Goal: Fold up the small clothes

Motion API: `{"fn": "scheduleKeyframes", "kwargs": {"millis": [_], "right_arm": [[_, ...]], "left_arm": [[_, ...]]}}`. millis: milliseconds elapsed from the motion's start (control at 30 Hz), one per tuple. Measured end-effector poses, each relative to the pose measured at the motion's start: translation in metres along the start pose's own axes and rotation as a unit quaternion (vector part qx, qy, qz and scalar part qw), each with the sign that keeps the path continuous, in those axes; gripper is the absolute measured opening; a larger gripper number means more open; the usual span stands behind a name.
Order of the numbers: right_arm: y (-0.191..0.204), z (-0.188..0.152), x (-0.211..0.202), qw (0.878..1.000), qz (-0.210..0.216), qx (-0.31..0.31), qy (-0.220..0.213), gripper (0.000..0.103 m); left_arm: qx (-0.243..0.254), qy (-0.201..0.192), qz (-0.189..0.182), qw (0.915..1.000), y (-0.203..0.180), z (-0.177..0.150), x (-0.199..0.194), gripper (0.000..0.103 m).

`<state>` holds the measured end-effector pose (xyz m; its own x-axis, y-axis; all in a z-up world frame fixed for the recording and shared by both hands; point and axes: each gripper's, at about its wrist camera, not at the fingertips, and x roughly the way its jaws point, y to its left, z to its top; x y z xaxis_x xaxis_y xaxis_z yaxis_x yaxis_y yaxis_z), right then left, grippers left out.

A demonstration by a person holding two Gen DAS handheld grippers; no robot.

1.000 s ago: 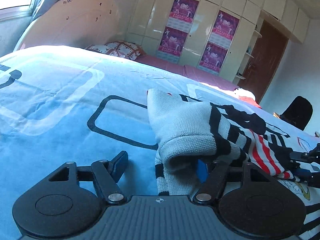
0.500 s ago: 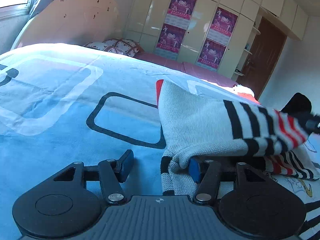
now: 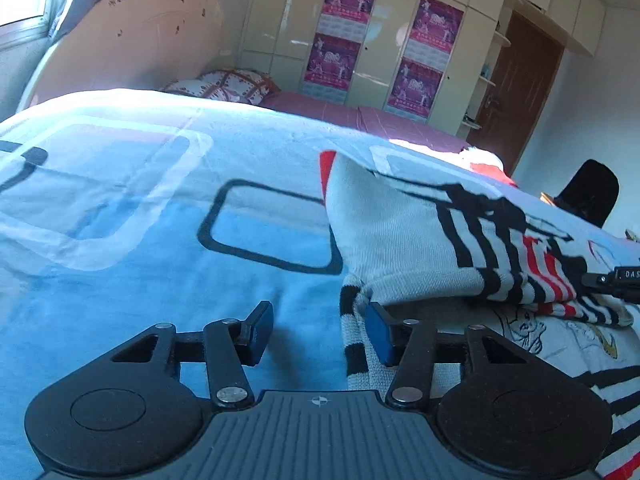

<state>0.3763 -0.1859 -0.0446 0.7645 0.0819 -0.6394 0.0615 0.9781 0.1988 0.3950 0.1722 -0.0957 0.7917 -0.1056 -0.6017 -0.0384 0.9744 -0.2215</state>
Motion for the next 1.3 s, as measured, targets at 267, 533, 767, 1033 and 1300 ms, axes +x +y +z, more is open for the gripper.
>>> {"fn": "scheduleKeyframes", "kwargs": {"millis": [267, 533, 767, 1033, 1300], "right_arm": [[0.062, -0.006, -0.006, 0.989, 0.127, -0.082, -0.003, 0.016], [0.053, -0.008, 0.006, 0.99, 0.078, -0.115, 0.017, 0.021], [0.085, 0.015, 0.034, 0.983, 0.118, -0.14, 0.001, 0.021], [0.083, 0.011, 0.064, 0.984, 0.057, -0.166, 0.019, 0.018], [0.06, 0.013, 0.039, 0.986, 0.047, -0.163, 0.001, 0.021]], "left_arm": [[0.081, 0.012, -0.077, 0.9937, -0.084, 0.032, 0.033, 0.047], [0.087, 0.015, -0.05, 0.9948, -0.092, 0.021, 0.041, 0.05], [0.102, 0.005, -0.062, 0.9929, -0.081, 0.078, 0.083, 0.05], [0.094, 0.034, -0.028, 0.9947, -0.05, 0.092, 0.128, 0.053], [0.116, 0.006, -0.041, 0.9924, -0.053, 0.093, 0.104, 0.056]]}}
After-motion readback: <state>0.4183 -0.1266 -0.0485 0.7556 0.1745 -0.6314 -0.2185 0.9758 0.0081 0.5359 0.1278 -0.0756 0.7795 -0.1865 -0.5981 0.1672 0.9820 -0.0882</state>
